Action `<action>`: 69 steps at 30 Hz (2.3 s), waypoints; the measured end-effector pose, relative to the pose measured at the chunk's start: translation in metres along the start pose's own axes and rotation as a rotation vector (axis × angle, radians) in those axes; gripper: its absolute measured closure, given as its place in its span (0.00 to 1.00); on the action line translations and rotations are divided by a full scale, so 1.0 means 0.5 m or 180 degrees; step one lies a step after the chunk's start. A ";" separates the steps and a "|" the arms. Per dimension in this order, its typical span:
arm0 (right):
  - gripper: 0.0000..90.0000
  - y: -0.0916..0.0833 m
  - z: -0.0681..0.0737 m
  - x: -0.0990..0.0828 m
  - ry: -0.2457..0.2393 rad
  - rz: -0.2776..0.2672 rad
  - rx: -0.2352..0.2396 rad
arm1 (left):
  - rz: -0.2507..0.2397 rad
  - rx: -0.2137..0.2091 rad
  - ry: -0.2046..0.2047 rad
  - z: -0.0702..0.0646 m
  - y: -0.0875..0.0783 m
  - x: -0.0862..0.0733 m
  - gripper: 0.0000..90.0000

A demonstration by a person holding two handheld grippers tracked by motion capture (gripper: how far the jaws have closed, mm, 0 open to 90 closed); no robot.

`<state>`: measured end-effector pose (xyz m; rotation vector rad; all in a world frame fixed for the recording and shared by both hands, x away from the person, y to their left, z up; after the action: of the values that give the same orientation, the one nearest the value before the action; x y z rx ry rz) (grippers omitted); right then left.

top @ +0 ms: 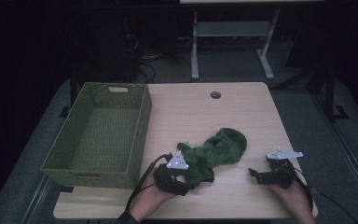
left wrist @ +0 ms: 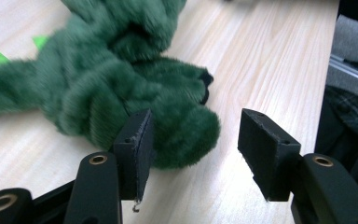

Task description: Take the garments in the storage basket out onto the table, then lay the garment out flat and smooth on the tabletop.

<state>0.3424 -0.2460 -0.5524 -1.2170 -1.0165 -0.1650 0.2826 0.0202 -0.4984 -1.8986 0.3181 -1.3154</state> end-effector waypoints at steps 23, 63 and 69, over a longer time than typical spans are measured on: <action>0.11 0.000 0.000 0.000 0.0001 0.0001 0.0000 | -0.0142 0.0014 -0.0050 0.017 -0.013 0.042 0.91; 0.11 0.000 0.000 0.000 0.0003 0.0000 0.0000 | -0.0574 0.0571 -0.0644 0.171 -0.071 0.112 0.56; 0.11 0.000 0.000 0.000 0.0003 0.0000 0.0000 | -0.0668 0.0731 -0.0653 0.181 -0.118 0.111 0.55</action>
<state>0.3424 -0.2459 -0.5524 -1.2169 -1.0156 -0.1656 0.3725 0.0674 -0.4321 -1.8863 -0.1351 -1.2186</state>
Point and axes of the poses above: each handheld gripper's, and its own axes: y roughly forward along the jaws, x roughly out of its top, z roughly to its left, the point moved 10 cm from there along y, roughly forward along the jaws, and after that the axes turned 3 degrees about -y, right-handed, at the moved point
